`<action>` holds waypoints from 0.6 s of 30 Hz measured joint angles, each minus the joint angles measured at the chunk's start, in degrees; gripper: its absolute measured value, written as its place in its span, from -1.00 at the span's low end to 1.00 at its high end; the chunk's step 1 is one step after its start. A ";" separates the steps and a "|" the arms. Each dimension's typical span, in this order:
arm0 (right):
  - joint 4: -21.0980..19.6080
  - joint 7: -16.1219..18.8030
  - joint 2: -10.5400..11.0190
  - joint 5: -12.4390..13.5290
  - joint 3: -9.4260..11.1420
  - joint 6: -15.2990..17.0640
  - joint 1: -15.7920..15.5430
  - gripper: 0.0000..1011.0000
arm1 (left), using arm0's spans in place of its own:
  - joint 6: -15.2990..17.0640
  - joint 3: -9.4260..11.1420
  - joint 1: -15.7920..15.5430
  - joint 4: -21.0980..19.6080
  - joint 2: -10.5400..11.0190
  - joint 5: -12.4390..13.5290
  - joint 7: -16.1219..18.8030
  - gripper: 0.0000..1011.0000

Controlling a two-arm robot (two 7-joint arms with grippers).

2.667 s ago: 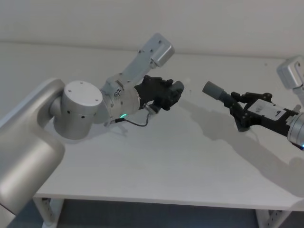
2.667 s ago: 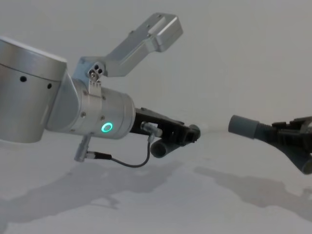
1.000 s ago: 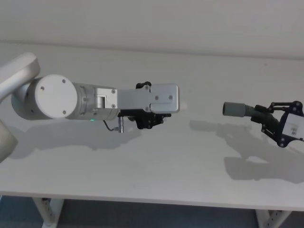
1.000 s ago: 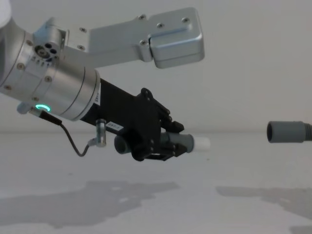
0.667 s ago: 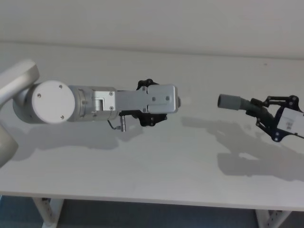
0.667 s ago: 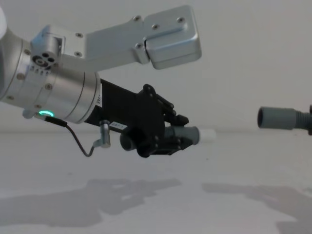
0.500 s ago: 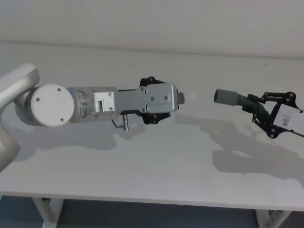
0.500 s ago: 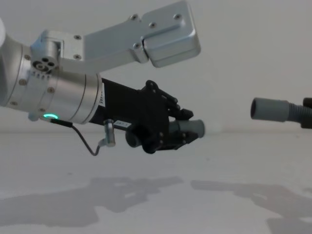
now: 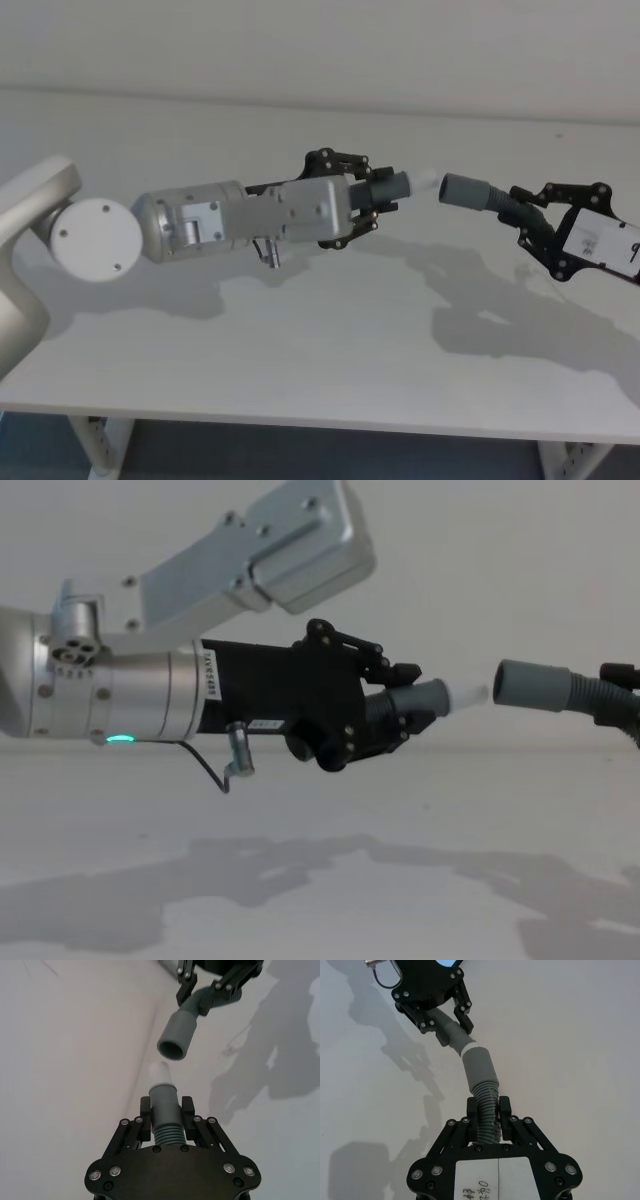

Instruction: Use both hands to pick up one end of the pipe from the table, align the ends, and insert them.

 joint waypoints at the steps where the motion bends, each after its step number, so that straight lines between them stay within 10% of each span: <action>1: -0.02 0.00 -0.02 -0.08 0.03 0.05 0.02 -0.51 | 0.00 0.00 0.00 0.00 0.00 0.00 0.00 -0.30; 18: 1.17 0.44 0.36 -2.26 1.05 0.09 1.18 -0.51 | -11.93 -0.73 -0.58 1.58 5.48 -3.18 -6.46 -0.30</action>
